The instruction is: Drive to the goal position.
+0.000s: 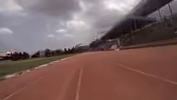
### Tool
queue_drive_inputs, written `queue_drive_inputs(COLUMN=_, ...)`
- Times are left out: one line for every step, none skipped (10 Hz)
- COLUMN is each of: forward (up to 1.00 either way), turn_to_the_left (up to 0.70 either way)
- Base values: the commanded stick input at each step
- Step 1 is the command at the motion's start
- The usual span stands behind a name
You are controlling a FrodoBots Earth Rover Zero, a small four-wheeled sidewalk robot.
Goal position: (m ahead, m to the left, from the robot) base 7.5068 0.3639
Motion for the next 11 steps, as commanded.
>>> queue_drive_inputs(forward=0.45, turn_to_the_left=0.00)
queue_drive_inputs(forward=0.45, turn_to_the_left=0.00)
queue_drive_inputs(forward=0.45, turn_to_the_left=0.00)
queue_drive_inputs(forward=0.45, turn_to_the_left=0.00)
queue_drive_inputs(forward=0.45, turn_to_the_left=0.00)
queue_drive_inputs(forward=0.45, turn_to_the_left=0.00)
queue_drive_inputs(forward=0.45, turn_to_the_left=0.00)
queue_drive_inputs(forward=0.45, turn_to_the_left=0.00)
queue_drive_inputs(forward=0.45, turn_to_the_left=0.00)
queue_drive_inputs(forward=0.45, turn_to_the_left=0.00)
queue_drive_inputs(forward=0.45, turn_to_the_left=0.00)
